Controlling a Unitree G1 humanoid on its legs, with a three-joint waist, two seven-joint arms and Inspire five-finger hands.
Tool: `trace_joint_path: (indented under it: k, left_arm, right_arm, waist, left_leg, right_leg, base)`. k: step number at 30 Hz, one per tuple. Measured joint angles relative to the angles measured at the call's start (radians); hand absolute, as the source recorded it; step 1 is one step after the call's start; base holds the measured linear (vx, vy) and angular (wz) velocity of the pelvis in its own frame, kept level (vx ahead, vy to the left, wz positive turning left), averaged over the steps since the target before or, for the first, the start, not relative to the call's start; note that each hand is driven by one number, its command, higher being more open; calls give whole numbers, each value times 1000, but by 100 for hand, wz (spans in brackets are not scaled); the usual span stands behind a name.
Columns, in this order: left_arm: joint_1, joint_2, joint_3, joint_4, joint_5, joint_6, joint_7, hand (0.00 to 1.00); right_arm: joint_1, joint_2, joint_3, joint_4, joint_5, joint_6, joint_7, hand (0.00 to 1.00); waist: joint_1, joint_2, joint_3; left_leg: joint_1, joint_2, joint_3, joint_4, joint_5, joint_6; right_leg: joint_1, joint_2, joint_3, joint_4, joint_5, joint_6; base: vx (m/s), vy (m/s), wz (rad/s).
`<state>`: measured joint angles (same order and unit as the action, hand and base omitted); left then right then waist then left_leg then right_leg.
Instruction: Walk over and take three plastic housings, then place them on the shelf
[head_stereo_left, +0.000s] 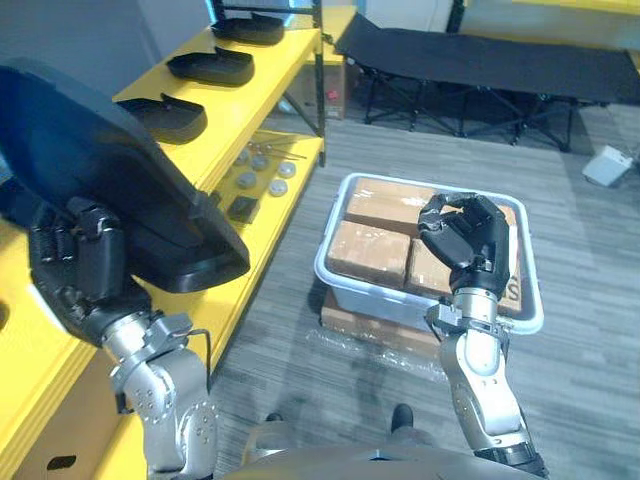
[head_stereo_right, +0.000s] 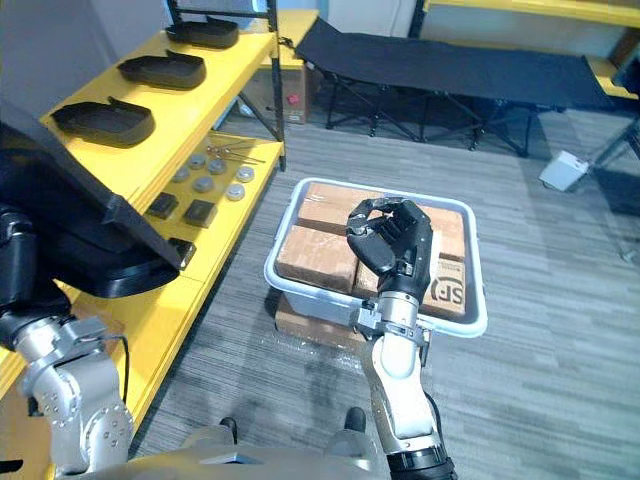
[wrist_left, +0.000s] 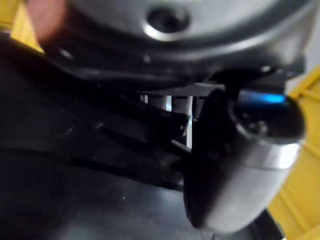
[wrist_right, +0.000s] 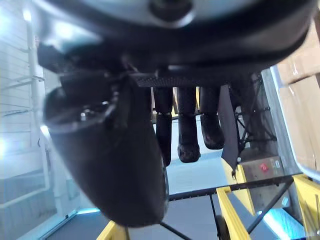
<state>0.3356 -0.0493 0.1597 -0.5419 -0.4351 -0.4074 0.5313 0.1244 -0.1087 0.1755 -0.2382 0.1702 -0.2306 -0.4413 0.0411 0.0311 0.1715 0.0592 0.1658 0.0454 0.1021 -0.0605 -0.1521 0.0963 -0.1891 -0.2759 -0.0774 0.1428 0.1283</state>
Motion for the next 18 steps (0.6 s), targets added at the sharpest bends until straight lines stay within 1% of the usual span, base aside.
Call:
trace_joint_path:
  k: [3, 5, 8, 9, 11, 13, 14, 16, 18]
  left_arm:
    - [28, -6, 40, -17, 0, 0, -2, 0]
    - [35, -10, 70, -18, 0, 0, -9, 0]
    - [58, -16, 105, -19, 5, 0, -11, 0]
    - [61, -17, 112, -19, 12, 3, -11, 0]
    - [62, -18, 116, -20, 26, 9, -9, 0]
    - [69, -21, 138, -22, 101, 43, -3, 0]
    - [70, -21, 142, -22, 112, 51, -1, 0]
    - [74, -23, 156, -22, 171, 76, 9, 0]
    - [79, -24, 165, -22, 214, 90, 16, 0]
  right_arm:
    - [-30, 2, 21, 14, -4, 1, -1, 0]
    - [-48, 4, 30, 19, -4, 1, -1, 0]
    - [-86, 4, 39, 34, -3, 1, 19, 0]
    - [-95, 4, 41, 37, -1, 1, 22, 100]
    - [-109, 4, 43, 48, 0, 3, 24, 100]
    - [-125, 3, 56, 78, 2, 17, 41, 100]
    - [-128, 3, 60, 86, 4, 28, 45, 100]
    - [-143, 3, 73, 128, 40, 68, 87, 100]
    - [-143, 3, 83, 159, 42, 87, 110, 100]
  waist:
    - [16, -8, -9]
    - [39, -12, -22]
    - [52, -12, -31]
    - [58, -12, -35]
    - [67, -12, -39]
    - [75, -12, -50]
    - [79, -11, -54]
    - [95, -9, -58]
    - [105, -9, -59]
  left_leg:
    - [-8, -1, -25, 1, 1, 1]
    - [-18, -3, -43, 1, 4, 2]
    - [-22, -6, -64, 1, 6, 2]
    - [-26, -8, -75, 1, 6, 2]
    - [-35, -9, -88, 3, 6, 2]
    - [-46, -14, -109, 2, 8, 2]
    - [-48, -15, -113, 3, 8, 2]
    - [-51, -20, -129, 3, 10, 0]
    - [-51, -23, -143, 4, 9, 0]
  right_leg:
    - [12, 0, -27, 0, -10, -4]
    - [13, 0, -45, -1, -13, -5]
    - [20, -2, -67, -1, -21, -8]
    - [27, -2, -79, -1, -23, -8]
    - [26, -3, -92, -1, -25, -7]
    - [28, -5, -115, -1, -29, -1]
    - [28, -6, -119, -1, -29, -1]
    - [36, -8, -134, -1, -32, 2]
    - [46, -9, -149, -1, -37, 5]
  base:
    - [-19, -2, 28]
    - [-10, 2, 26]
    - [-4, 5, 21]
    - [18, 8, 23]
    - [11, 6, 24]
    - [12, 8, 27]
    - [29, 14, 20]
    - [37, 20, 21]
    - [24, 11, 24]
